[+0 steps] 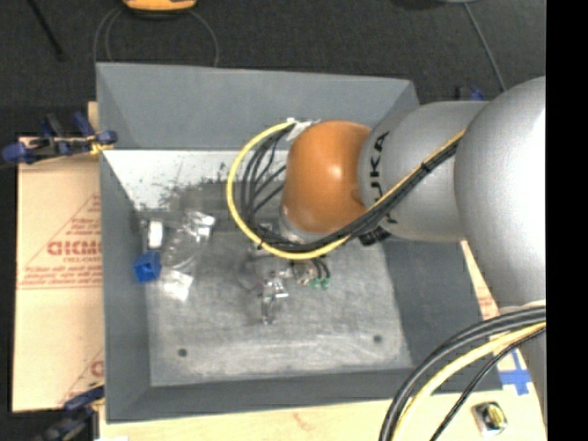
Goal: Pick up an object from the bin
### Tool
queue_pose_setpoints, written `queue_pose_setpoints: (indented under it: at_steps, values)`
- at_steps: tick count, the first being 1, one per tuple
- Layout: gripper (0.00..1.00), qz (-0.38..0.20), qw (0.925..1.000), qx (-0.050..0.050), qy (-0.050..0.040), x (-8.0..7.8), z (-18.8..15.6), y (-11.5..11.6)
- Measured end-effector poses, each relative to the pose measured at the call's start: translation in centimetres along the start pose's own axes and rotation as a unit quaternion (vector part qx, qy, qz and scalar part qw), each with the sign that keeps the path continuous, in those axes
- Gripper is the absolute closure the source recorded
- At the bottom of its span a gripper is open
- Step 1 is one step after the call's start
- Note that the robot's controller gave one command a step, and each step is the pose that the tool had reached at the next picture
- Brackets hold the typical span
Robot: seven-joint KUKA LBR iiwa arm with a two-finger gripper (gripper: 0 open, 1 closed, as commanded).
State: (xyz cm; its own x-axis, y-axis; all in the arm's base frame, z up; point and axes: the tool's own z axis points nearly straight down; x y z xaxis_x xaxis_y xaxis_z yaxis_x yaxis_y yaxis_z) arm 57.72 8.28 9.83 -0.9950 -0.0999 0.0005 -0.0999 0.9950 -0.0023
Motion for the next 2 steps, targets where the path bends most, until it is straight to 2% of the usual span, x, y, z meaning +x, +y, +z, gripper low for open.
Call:
queue_pose_setpoints:
  at_steps: [1,2]
  values:
    - [1.0,0.001,1.0,-0.002,-0.0024,-0.1,-0.5,0.3]
    - [1.0,0.008,0.9999,-0.001,-0.0069,0.0,-13.8,-0.5]
